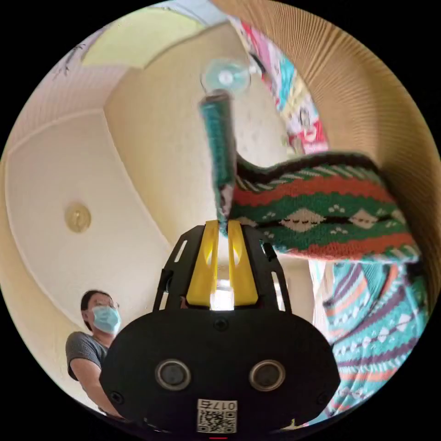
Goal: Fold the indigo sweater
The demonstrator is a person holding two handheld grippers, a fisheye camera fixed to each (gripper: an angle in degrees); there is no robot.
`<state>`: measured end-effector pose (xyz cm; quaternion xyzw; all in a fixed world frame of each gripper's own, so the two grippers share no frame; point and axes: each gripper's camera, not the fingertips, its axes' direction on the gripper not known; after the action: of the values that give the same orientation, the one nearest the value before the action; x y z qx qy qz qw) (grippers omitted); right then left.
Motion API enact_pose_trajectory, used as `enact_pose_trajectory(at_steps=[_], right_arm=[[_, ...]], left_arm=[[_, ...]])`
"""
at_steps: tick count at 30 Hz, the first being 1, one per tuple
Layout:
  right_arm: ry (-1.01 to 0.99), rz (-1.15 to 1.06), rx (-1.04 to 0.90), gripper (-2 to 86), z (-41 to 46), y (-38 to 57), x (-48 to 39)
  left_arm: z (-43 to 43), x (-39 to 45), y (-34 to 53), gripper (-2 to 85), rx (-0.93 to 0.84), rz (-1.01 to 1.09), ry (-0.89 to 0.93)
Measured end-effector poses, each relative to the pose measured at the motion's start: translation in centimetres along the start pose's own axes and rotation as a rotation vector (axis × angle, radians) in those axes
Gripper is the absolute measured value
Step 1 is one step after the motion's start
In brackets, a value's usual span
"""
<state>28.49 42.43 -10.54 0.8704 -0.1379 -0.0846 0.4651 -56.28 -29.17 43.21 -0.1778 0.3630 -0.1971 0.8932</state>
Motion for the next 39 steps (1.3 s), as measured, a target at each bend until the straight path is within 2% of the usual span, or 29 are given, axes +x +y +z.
enact_pose_trajectory(at_steps=[2,3,5,7,12,14,17,18,22,25,29,33,39], right_arm=[[0.143,0.057,-0.326,6.1,7.2,3.4,2.5],[0.199,0.068,-0.418,6.6,8.7,4.3,3.3],[0.474,0.153,-0.722,7.6,11.8,8.4,7.4],[0.625,0.222,-0.753,7.8,10.7,10.8,9.3],[0.800,0.192,-0.569,6.8,2.0,14.0,7.6],[1.022,0.197,-0.503,9.6,-2.6,15.0,5.6],[1.266,0.179,-0.501,16.7,-6.3,15.8,3.3],[1.289,0.169,-0.516,17.5,-6.7,16.0,3.0],[1.554,0.205,-0.731,20.4,-7.8,17.8,3.7],[1.544,0.201,-0.854,17.1,-7.1,19.3,4.8],[1.483,0.304,-0.982,8.5,-6.4,20.9,7.2],[1.500,0.407,-0.925,4.8,-7.4,20.9,8.2],[1.273,0.535,-0.737,3.2,-10.7,19.8,7.4]], left_arm=[[0.3,-0.2,0.5,-0.1,0.011,0.008,0.050],[0.4,-0.3,0.8,0.9,0.027,0.010,0.073],[0.3,-0.4,1.2,3.8,0.060,0.011,0.097],[-0.2,-0.5,2.0,7.8,0.114,0.004,0.115],[-1.0,-0.7,3.2,10.3,0.237,0.018,0.127],[-0.8,-0.5,3.3,11.1,0.249,0.025,0.091],[0.3,0.1,2.5,11.3,0.201,0.051,0.039],[1.0,0.4,2.0,11.2,0.156,0.069,0.037],[4.3,1.1,0.4,7.8,-0.064,0.025,-0.048],[5.8,1.6,0.2,2.9,-0.155,0.007,-0.079],[5.6,1.6,1.4,1.3,-0.135,0.032,-0.095],[3.6,0.4,4.5,5.7,0.085,0.075,-0.018],[2.0,-2.0,8.4,16.1,0.377,0.011,0.026]])
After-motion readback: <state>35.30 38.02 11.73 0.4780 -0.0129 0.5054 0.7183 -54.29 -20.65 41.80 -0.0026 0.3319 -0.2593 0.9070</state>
